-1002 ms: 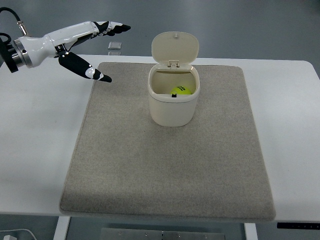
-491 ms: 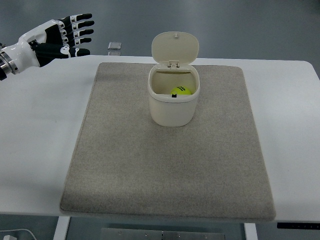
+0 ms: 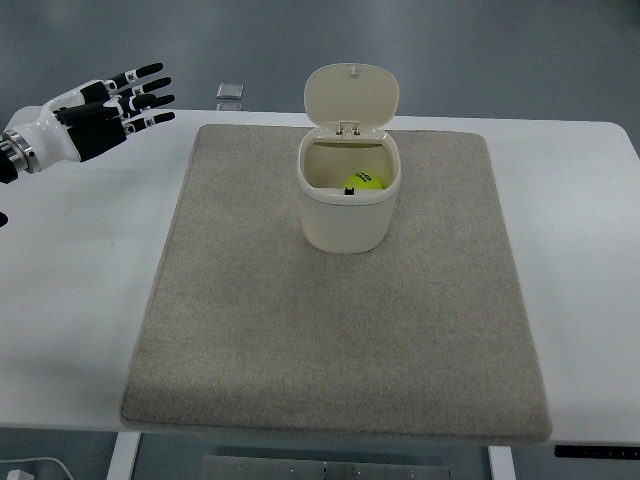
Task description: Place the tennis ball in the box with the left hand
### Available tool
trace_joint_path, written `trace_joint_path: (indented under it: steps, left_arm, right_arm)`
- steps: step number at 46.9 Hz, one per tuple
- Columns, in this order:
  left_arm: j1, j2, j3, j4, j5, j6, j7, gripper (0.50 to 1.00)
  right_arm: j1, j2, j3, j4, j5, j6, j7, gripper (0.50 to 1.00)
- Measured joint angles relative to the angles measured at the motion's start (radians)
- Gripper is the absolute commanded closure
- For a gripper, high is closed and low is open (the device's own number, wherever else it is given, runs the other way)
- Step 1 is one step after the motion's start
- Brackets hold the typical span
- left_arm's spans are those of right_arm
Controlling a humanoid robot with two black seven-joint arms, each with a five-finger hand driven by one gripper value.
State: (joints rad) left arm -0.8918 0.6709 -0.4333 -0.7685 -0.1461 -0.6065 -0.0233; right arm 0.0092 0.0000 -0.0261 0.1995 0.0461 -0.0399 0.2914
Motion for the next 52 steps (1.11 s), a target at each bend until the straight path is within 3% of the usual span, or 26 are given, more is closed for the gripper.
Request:
trace_joint_path:
  steps: [15, 52]
  left_arm:
    - [0.026, -0.023, 0.000, 0.007, -0.201, -0.004, 0.085, 0.506]
    - [0.030, -0.037, -0.064, -0.017, -0.213, -0.004, 0.088, 0.506]
  right_arm:
    - [0.000, 0.000, 0.000, 0.000, 0.000, 0.000, 0.000, 0.562]
    - [0.000, 0.000, 0.005, 0.020, 0.002, 0.011, 0.003, 0.560]
